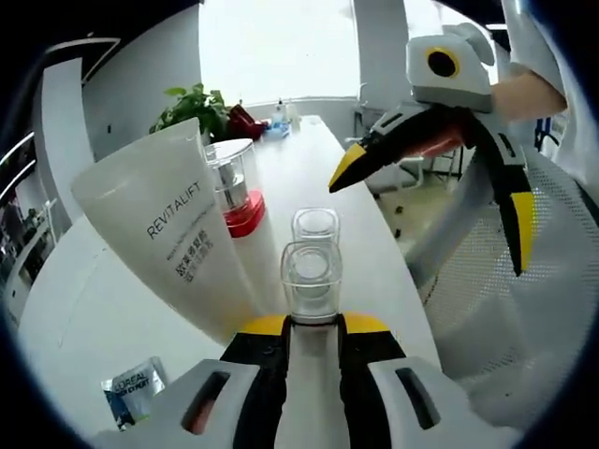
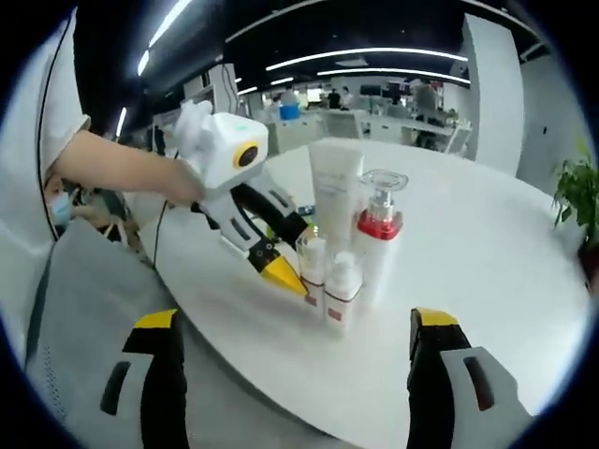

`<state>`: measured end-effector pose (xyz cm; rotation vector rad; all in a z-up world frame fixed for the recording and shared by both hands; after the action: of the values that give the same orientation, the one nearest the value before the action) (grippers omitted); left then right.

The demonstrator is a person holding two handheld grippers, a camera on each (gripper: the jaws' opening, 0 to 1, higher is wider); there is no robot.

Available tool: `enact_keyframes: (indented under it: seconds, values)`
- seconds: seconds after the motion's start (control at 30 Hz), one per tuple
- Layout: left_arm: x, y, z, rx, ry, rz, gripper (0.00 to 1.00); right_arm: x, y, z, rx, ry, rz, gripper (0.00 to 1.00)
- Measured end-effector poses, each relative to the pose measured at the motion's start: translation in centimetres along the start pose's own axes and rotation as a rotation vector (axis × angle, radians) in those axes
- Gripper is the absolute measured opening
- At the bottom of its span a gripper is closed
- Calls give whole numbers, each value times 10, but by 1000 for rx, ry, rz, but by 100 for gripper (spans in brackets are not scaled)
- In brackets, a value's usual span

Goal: Arrange the skincare products in the storage area until every visible bottle or jar stands upright without overlapping.

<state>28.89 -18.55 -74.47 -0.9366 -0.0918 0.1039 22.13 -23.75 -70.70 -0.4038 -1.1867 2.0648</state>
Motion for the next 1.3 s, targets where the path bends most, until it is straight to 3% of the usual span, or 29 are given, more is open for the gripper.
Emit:
enact_keyframes:
  seconds: [0.37, 0.53, 0.7, 1.0, 1.3]
  values:
    - [-3, 0, 0, 10, 12, 6, 24, 2, 2, -2, 9, -1, -3, 99]
    - [-2, 2, 0, 10, 9, 14, 26, 5, -6, 1, -26, -23, -4, 100]
    - [3, 5, 4, 12, -1, 23, 28, -1, -7, 4, -13, -1, 3, 100]
    - [4, 14, 25, 18, -27, 38, 33, 6, -22, 3, -27, -5, 18, 100]
    - [-1, 15, 60, -7, -85, 102, 38, 11, -31, 0, -30, -2, 32, 99]
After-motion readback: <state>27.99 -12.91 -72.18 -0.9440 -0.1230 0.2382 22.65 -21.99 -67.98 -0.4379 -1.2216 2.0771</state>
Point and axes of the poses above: the point that each gripper's makers call its tool centre point, and the gripper's own axes: z roughly backward along the fingers, x roughly to its left, y roughly out of its underside, the point moved 2 cm from there along z, roughly backward along the fingers, and after that the axes turned 1 degree about z, right-handed, at the moved point
